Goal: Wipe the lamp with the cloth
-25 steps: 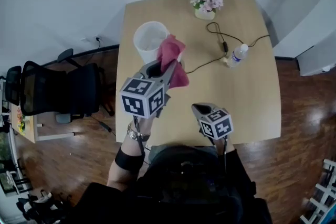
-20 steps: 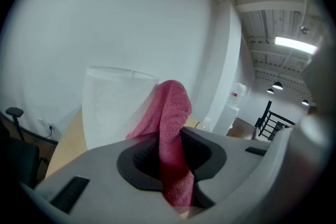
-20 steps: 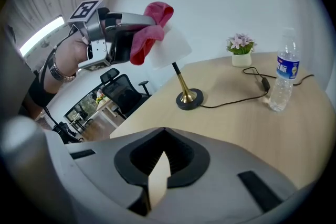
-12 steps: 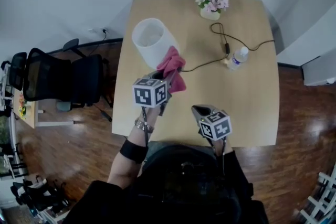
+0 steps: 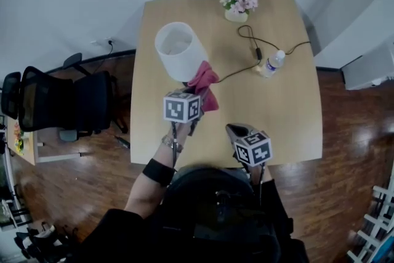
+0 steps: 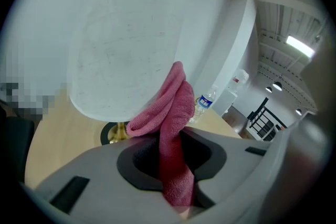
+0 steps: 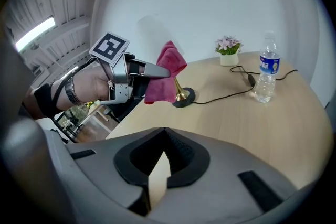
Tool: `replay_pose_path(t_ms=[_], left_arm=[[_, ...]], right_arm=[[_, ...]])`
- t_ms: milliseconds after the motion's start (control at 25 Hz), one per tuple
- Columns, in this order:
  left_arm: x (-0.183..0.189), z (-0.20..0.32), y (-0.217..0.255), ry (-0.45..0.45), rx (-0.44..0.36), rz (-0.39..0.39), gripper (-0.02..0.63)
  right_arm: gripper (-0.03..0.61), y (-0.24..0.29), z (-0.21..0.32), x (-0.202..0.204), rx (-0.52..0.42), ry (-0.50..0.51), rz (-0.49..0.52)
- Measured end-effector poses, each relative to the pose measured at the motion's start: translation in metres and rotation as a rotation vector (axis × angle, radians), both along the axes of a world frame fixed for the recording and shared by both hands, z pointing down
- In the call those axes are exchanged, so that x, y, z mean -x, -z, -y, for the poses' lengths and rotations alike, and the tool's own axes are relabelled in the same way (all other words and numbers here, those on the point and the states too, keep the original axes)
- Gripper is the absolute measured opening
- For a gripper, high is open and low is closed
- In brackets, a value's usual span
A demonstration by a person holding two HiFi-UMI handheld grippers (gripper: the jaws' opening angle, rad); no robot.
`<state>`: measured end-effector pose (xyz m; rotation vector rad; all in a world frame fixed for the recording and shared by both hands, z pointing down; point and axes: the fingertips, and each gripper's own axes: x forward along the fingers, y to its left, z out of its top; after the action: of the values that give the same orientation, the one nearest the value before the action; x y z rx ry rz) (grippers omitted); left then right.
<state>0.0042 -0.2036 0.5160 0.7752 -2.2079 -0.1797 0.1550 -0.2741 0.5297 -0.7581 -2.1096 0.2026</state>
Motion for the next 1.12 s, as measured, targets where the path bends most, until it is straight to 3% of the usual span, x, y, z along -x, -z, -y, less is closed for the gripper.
replay_pose_path(t_ms=[240, 560, 760, 1120], left_arm=[[-0.011, 0.027, 0.064, -0.052, -0.094, 0.147, 0.097], [0.038, 0.038, 0.173, 0.107, -0.242, 0.299, 0.098], [0.067, 0.03, 0.174, 0.212, -0.295, 0.271, 0.098], [0.063, 0.039, 0.114, 0.243, -0.254, 0.161, 0.098]], right_arm=[[0.005, -0.004, 0.015, -0.013, -0.033, -0.065, -0.01], [0.005, 0.011, 0.047, 0.013, -0.008, -0.07, 0.036], [0.005, 0.014, 0.052, 0.031, 0.012, -0.05, 0.048], [0.005, 0.004, 0.05, 0.044, 0.033, -0.034, 0.02]])
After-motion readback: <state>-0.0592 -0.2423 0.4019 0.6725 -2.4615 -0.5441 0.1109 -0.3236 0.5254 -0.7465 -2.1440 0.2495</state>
